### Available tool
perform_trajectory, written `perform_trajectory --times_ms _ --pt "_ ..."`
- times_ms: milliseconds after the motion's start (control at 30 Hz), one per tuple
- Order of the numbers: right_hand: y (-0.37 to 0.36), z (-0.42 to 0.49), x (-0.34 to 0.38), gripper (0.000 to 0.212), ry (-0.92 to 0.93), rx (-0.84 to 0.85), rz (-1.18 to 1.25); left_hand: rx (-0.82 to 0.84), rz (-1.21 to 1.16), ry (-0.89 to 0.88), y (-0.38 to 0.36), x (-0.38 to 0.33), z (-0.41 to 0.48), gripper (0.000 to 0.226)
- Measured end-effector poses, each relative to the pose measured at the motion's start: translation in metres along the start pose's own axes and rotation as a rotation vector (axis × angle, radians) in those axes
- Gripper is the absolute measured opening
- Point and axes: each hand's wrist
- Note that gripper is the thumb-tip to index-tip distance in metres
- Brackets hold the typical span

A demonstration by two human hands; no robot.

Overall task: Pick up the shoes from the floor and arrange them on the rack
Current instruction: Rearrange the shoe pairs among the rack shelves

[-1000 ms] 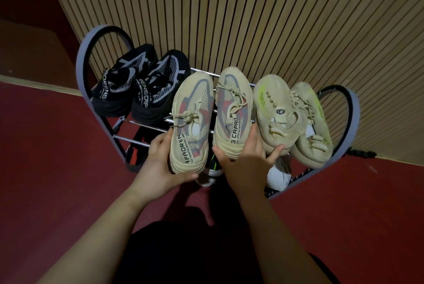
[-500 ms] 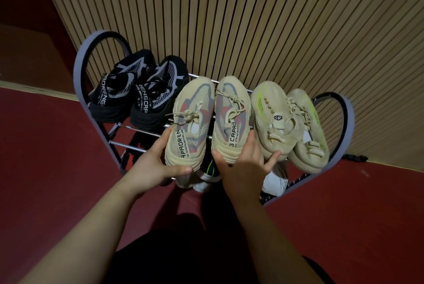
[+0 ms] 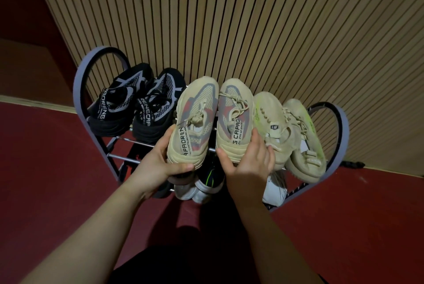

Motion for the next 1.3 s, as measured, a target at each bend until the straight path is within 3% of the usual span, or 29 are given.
perform_trajectory --times_ms 200,367,567,633,700,767,833,933,1067,1300 --pt "-0.002 -0.003 -0.004 0.088 0.015 0.124 -0.079 -0.032 0.151 0.148 0.002 -0.005 0.015 0.100" --pt "-0.003 0.002 0.000 0.087 0.020 0.145 -0.083 -0.074 0.126 0.121 0.004 -0.007 0.017 0.100" --pt "0.006 0.006 -0.002 0.091 0.061 0.283 -0.072 -0.133 0.165 0.132 0.002 0.001 0.008 0.102" --pt "0.023 0.020 0.000 0.090 0.116 0.483 -0.161 -0.189 0.357 0.126 0.000 -0.006 0.003 0.104" --pt "0.038 0.038 0.001 0.086 0.190 0.635 -0.266 -0.235 0.837 0.141 0.000 -0.023 -0.002 0.103" --pt "0.048 0.061 0.003 0.084 0.207 0.692 -0.335 -0.340 1.296 0.142 -0.003 -0.043 -0.006 0.101" --pt "0.044 0.085 0.003 0.083 0.213 0.701 -0.351 -0.375 1.479 0.032 -0.007 -0.061 -0.007 0.103" --pt "0.022 0.111 -0.005 0.077 0.140 0.818 -0.303 -0.154 1.628 -0.127 -0.011 -0.073 0.005 0.114" --pt "0.000 0.123 -0.017 0.072 0.106 0.884 -0.322 0.112 1.748 -0.099 -0.019 -0.064 0.045 0.122" --pt "-0.005 0.127 -0.025 0.058 0.143 0.816 -0.226 0.121 1.668 -0.067 -0.004 -0.059 0.051 0.116"
Point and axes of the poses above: each hand's wrist, its own z-axis towards the middle knuckle, its own y-axis out of the back of the hand, x = y × z, and after that the axes turned 5 degrees about y, right-handed
